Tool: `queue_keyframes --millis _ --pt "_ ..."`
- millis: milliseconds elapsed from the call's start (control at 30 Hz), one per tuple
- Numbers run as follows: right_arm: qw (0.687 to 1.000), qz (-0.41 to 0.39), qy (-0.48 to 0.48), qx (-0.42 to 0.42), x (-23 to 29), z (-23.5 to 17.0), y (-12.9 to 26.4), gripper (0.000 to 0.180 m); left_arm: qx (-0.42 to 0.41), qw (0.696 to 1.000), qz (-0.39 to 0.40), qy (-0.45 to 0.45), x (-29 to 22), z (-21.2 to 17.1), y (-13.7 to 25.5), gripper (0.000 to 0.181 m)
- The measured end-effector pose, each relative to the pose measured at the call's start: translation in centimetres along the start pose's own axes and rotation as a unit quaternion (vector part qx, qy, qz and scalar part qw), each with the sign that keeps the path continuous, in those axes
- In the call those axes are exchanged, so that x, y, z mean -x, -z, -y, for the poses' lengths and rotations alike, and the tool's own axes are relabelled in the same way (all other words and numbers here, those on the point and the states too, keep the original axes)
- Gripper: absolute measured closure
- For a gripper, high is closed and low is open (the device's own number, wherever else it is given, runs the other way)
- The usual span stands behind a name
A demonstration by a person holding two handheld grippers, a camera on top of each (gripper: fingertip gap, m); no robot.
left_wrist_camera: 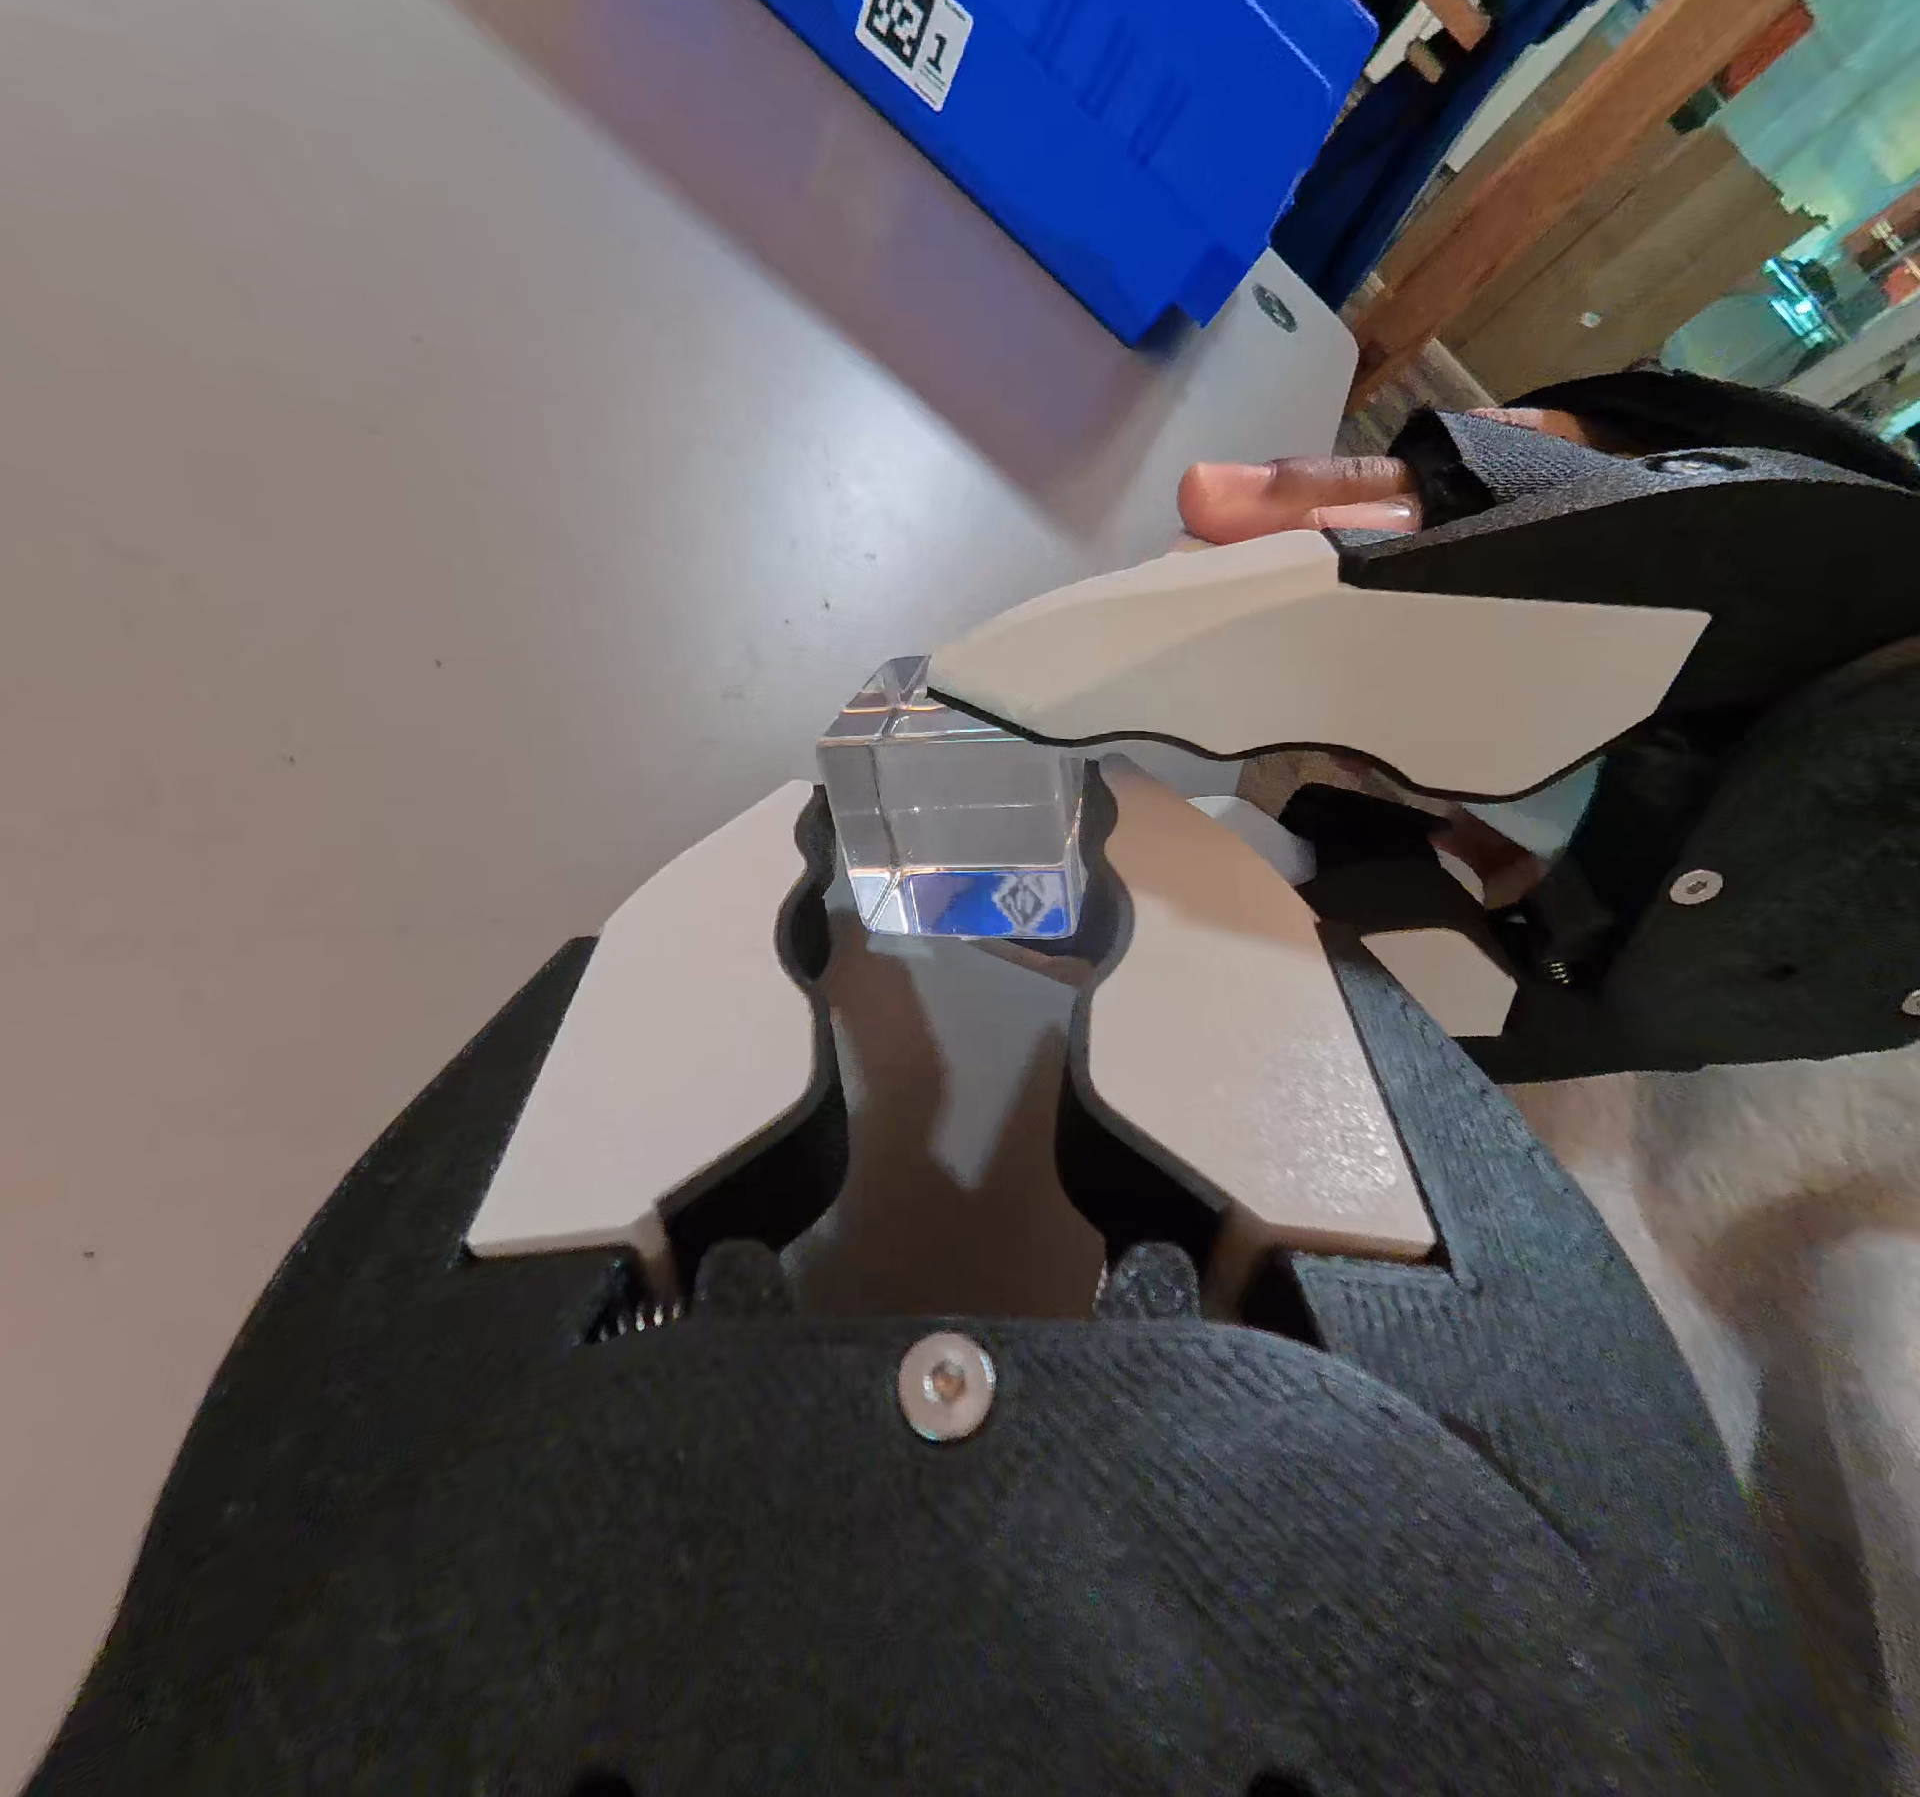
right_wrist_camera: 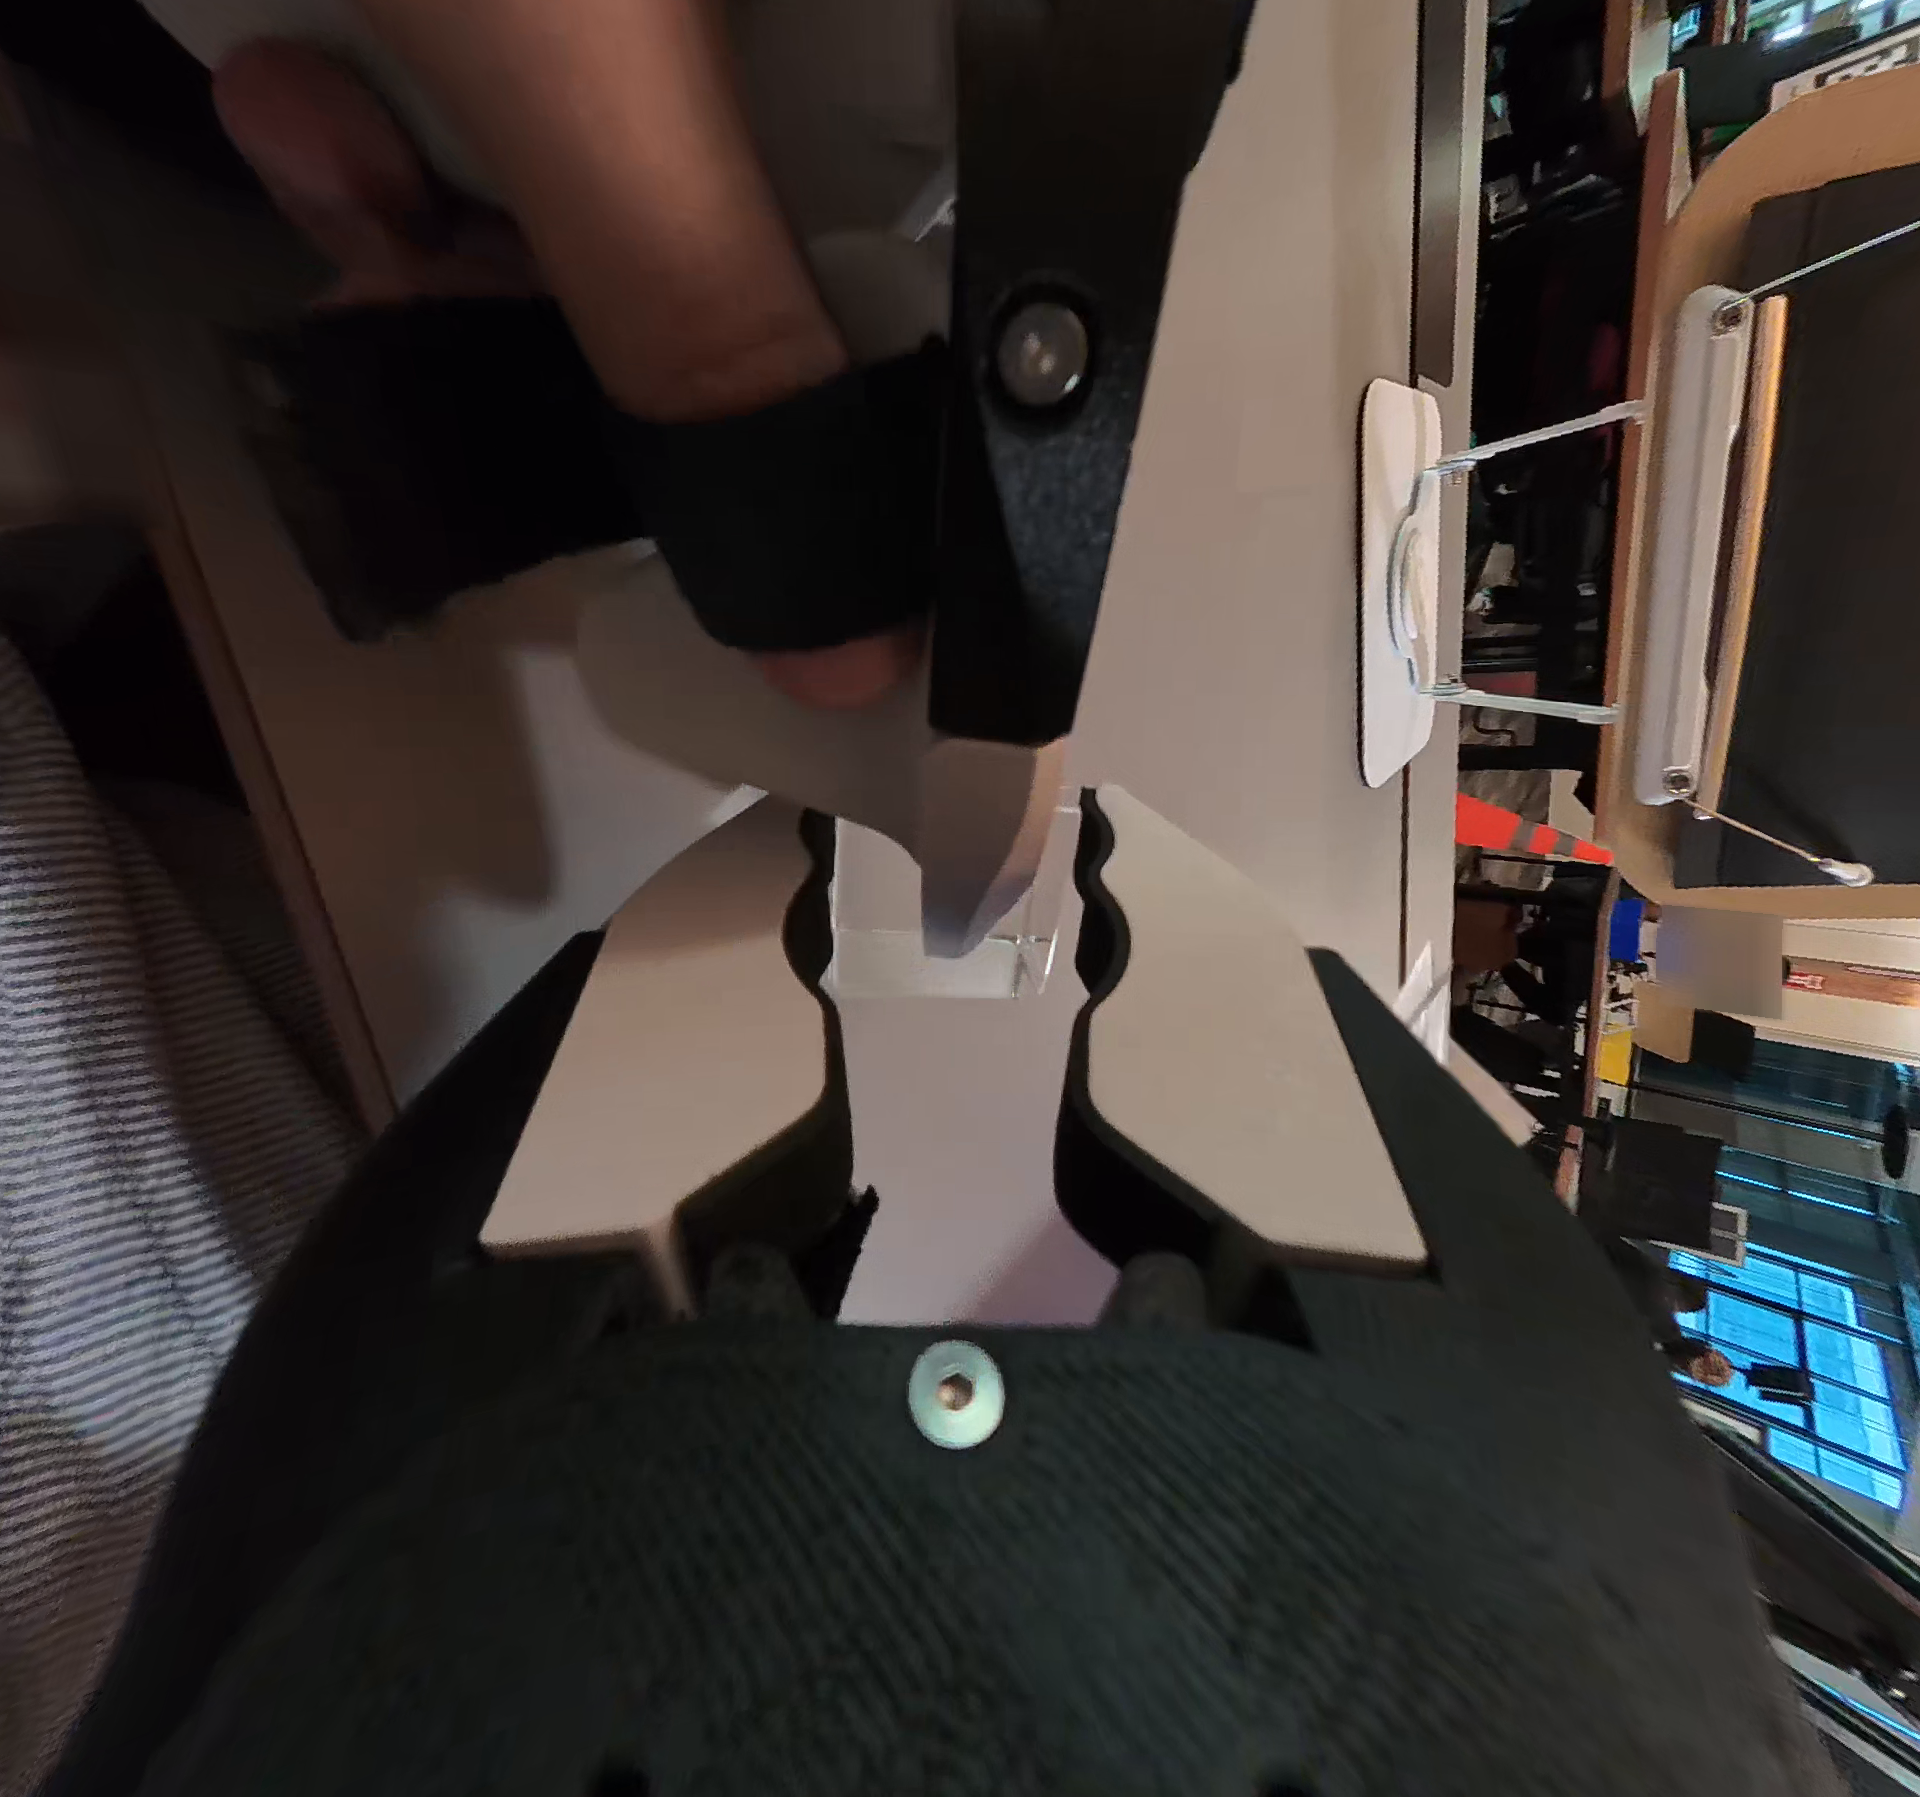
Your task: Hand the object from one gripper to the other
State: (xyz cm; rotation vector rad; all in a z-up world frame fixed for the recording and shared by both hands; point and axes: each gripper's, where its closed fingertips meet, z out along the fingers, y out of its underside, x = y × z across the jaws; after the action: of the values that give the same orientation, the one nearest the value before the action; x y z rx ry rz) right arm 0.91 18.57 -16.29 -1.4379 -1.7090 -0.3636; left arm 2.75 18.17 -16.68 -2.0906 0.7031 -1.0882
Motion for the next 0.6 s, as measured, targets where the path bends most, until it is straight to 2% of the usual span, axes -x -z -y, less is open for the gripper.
queue_keyframes --millis 100,200,333,433,500,533,600 --pt "1.0 -0.002 -0.002 -0.009 -0.2 0.2 0.1 0.133 -0.006 1.0 -0.007 0.012 0.0 0.2 0.1 0.135" --pt "1.0 -0.017 -0.009 -0.018 -1.1 0.3 0.3 0.113 -0.013 1.0 -0.006 0.022 0.4 0.3 0.3 0.137" --pt "0.995 0.007 -0.049 -0.09 -2.4 -0.1 0.8 0.116 -0.05 0.997 -0.022 0.05 1.0 1.4 1.2 0.136" --pt "0.979 0.056 -0.13 -0.15 -3.3 -1.2 0.9 0.117 -0.101 0.991 -0.052 0.071 1.3 2.9 2.2 0.137" --pt "0.947 0.116 -0.224 -0.198 -3.8 -1.3 1.2 0.115 -0.137 0.984 -0.075 0.082 1.3 3.9 3.0 0.137" --pt "0.919 0.154 -0.28 -0.231 -4.1 -1.0 1.6 0.114 -0.151 0.981 -0.081 0.086 1.3 4.3 3.3 0.137" --pt "0.835 0.24 -0.393 -0.302 -4.7 0.1 2.8 0.113 -0.173 0.977 -0.092 0.081 1.2 4.9 3.8 0.137"
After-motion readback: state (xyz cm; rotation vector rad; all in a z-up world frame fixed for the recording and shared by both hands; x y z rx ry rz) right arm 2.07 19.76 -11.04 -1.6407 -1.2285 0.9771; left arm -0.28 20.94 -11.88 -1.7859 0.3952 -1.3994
